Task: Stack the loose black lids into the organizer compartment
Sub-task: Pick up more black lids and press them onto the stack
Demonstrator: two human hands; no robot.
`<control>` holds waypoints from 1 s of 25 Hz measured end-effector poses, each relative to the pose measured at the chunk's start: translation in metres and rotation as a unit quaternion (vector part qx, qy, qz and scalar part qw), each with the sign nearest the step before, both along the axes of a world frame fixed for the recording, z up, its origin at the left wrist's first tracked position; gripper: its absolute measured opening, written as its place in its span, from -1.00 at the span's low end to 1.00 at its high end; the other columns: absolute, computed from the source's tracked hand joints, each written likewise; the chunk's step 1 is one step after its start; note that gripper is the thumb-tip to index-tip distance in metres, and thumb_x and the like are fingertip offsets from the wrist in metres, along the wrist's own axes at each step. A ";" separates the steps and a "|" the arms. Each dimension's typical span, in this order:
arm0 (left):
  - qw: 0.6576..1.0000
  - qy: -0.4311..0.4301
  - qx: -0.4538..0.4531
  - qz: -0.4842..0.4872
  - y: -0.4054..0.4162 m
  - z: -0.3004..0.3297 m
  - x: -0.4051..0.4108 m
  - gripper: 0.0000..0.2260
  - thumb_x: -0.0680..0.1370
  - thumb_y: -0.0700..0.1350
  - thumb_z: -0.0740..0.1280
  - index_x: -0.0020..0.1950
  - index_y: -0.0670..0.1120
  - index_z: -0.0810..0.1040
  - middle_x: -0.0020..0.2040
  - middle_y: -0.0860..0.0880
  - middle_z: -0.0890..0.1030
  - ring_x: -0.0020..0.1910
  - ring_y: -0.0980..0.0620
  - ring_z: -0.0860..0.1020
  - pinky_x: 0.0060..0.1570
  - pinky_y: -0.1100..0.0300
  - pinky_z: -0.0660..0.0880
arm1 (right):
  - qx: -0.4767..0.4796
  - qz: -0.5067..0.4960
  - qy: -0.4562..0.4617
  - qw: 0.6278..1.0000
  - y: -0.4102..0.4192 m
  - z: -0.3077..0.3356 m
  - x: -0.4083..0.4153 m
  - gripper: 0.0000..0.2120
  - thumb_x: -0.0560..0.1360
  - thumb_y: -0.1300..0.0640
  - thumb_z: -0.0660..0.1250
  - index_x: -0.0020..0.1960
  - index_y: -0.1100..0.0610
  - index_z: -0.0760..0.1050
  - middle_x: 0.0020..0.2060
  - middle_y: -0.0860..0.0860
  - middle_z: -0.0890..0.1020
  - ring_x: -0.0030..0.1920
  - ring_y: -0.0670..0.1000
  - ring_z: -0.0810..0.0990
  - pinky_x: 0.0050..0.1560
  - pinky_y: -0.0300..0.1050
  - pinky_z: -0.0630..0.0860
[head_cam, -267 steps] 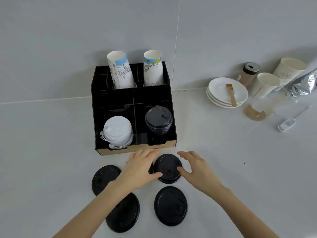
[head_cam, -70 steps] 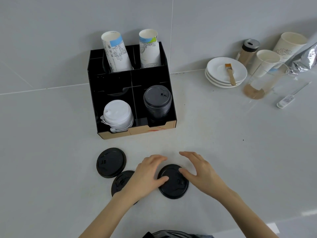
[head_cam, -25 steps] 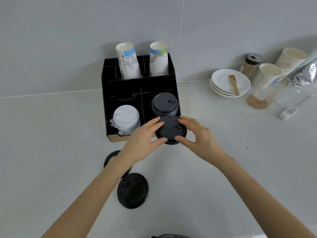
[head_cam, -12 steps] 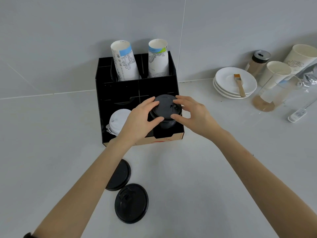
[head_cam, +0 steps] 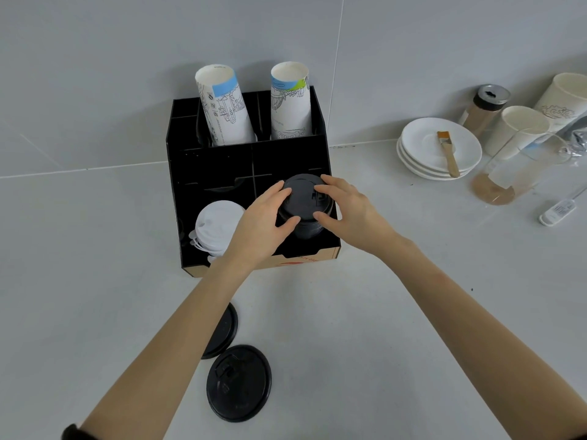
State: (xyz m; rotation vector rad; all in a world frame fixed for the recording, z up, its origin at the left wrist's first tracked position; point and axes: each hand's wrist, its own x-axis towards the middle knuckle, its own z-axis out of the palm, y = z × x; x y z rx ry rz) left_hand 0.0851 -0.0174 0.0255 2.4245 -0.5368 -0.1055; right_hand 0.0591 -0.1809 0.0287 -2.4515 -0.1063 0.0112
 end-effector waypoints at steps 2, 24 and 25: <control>1.000 0.006 0.002 0.000 -0.002 0.001 0.003 -0.54 0.50 -0.09 0.27 0.37 -0.11 0.24 0.47 -0.08 0.22 0.43 -0.02 0.21 0.37 0.15 0.18 | -0.003 -0.008 0.002 1.000 0.001 -0.001 0.002 -0.55 0.48 0.13 0.27 0.33 0.18 0.26 0.41 0.12 0.27 0.40 0.11 0.20 0.34 -0.14 0.15; 1.000 -0.013 0.000 -0.003 0.033 0.008 -0.017 -0.55 0.49 -0.13 0.29 0.34 -0.13 0.26 0.38 -0.12 0.33 0.36 -0.07 0.30 0.23 0.25 0.16 | 0.035 -0.030 -0.078 0.996 0.022 0.004 -0.030 -0.54 0.44 0.19 0.32 0.31 0.15 0.29 0.38 0.10 0.34 0.38 0.09 0.30 0.40 0.00 0.25; 1.000 -0.012 -0.003 0.005 0.040 0.009 -0.022 -0.56 0.49 -0.14 0.29 0.34 -0.13 0.27 0.37 -0.12 0.35 0.35 -0.06 0.30 0.23 0.26 0.15 | 0.039 -0.031 -0.080 0.996 0.026 0.004 -0.035 -0.54 0.44 0.19 0.31 0.31 0.14 0.29 0.38 0.09 0.34 0.38 0.07 0.29 0.40 -0.04 0.23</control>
